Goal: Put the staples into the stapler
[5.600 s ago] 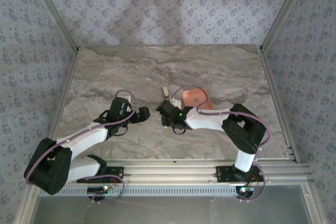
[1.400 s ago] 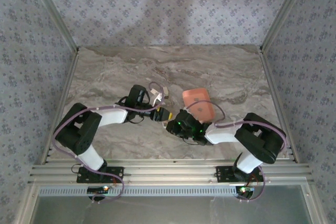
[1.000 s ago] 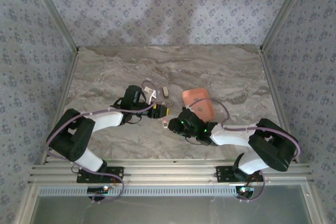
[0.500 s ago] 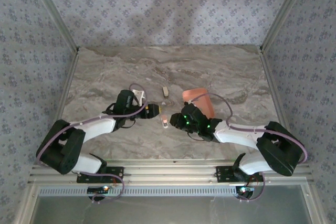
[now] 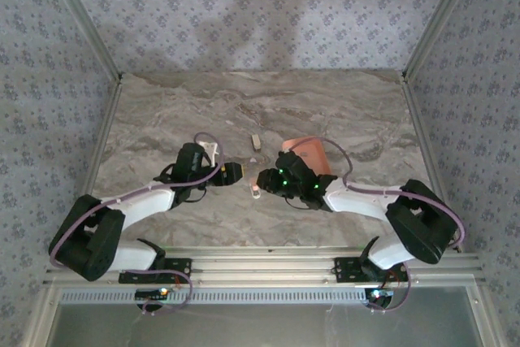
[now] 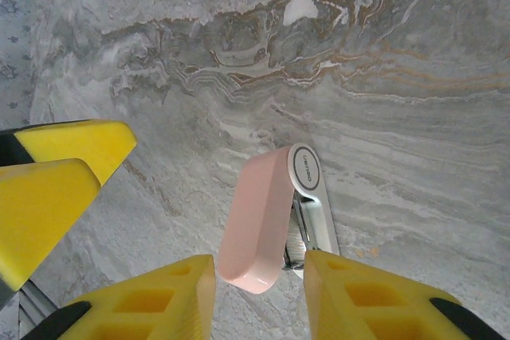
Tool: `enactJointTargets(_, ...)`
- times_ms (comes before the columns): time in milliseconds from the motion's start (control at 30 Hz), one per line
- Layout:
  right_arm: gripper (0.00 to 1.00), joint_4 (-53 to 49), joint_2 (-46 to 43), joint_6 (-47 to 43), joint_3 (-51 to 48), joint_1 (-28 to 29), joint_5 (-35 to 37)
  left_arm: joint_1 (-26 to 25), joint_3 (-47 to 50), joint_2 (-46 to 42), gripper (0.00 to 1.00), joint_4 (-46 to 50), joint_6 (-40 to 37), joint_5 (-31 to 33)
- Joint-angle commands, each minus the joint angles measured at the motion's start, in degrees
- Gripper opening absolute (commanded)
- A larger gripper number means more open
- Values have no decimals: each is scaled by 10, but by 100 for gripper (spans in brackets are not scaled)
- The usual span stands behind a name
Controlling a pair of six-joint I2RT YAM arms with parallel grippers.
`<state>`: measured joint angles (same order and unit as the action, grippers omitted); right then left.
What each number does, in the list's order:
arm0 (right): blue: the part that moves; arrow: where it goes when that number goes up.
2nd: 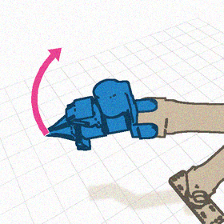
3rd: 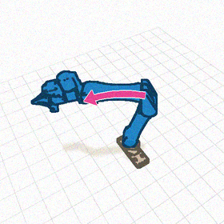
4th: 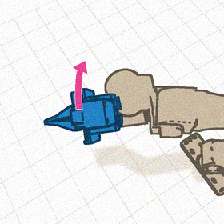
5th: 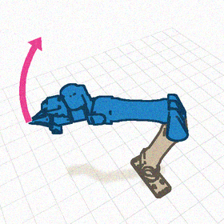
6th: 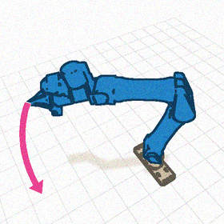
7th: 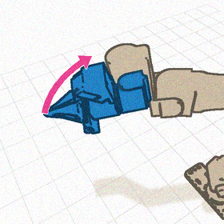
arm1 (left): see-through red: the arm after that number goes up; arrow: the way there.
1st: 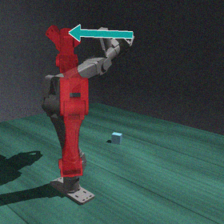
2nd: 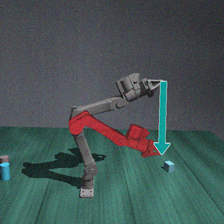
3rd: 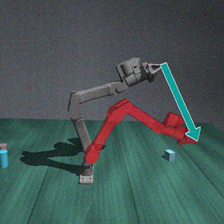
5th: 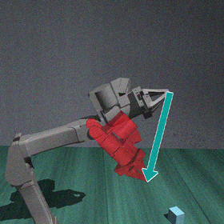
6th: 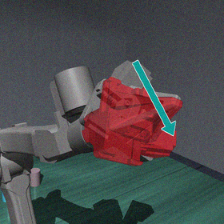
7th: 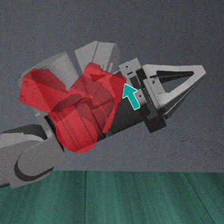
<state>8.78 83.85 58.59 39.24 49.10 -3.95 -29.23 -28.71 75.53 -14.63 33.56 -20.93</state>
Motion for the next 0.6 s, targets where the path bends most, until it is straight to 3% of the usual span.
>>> enactJointTargets(0, 35, -3, 19, -12, 23, 0, -14, 5, 5, -21, 73, 3, -10, 6)
enactJointTargets(567, 29, -13, 76, 5, 8, 12, -16, 5, 8, -26, 73, 0, -21, 2)
